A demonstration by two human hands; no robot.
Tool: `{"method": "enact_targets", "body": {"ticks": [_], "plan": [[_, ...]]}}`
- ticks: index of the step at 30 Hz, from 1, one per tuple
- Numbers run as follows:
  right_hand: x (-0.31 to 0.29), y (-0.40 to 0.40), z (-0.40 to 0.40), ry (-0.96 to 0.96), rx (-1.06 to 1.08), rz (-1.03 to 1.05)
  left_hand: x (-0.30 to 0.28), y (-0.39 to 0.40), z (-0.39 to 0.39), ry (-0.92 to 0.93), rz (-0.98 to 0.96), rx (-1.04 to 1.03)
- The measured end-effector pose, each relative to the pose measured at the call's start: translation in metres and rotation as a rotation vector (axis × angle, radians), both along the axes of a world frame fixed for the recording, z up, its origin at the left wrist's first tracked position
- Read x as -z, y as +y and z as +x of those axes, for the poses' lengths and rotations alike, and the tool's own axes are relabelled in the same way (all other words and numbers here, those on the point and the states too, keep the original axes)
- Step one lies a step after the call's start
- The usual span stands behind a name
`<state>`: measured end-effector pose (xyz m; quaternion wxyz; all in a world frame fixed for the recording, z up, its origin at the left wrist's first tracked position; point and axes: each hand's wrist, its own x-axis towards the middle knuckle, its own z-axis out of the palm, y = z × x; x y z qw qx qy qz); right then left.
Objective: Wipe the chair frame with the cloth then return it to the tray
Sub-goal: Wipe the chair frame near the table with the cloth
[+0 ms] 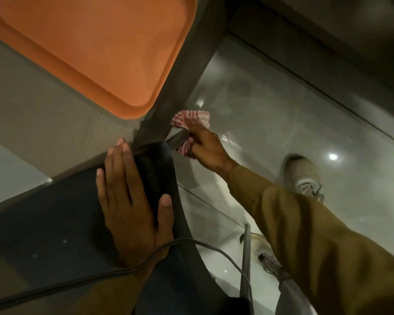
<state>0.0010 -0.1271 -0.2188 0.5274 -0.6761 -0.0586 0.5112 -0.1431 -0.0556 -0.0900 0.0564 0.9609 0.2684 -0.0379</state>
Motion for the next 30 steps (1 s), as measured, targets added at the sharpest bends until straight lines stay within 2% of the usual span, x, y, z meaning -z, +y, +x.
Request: {"method": "enact_targets", "body": {"ticks": [6, 8, 14, 18, 21, 23, 24, 26, 30], "plan": [[-0.071, -0.028, -0.033, -0.043, 0.014, 0.198, -0.002, 0.001, 0.004, 0.013, -0.011, -0.007], [-0.076, -0.026, -0.039, -0.163, 0.048, 0.185, -0.003, 0.000, 0.003, 0.014, -0.027, -0.013], [-0.041, -0.018, -0.040, -0.363, 0.096, 0.209, 0.002, -0.001, 0.002, -0.014, -0.017, -0.026], [0.004, -0.017, -0.045, -0.442, 0.121, 0.155, 0.001, -0.002, 0.001, -0.025, -0.029, -0.019], [0.039, -0.013, -0.038, -0.379, 0.087, 0.126, 0.000, -0.002, 0.000, -0.020, -0.033, -0.019], [0.048, -0.007, -0.026, -0.344, 0.162, 0.035, 0.000, -0.002, 0.000, -0.019, -0.035, -0.012], [0.052, -0.004, -0.022, -0.263, 0.187, -0.003, 0.000, -0.002, 0.000, -0.022, -0.037, -0.010], [0.067, -0.001, -0.018, -0.190, 0.229, -0.013, -0.001, -0.001, 0.000, -0.034, -0.049, -0.007], [0.050, 0.008, -0.017, -0.191, 0.204, -0.052, -0.002, 0.001, 0.000, 0.018, -0.027, -0.013]]}}
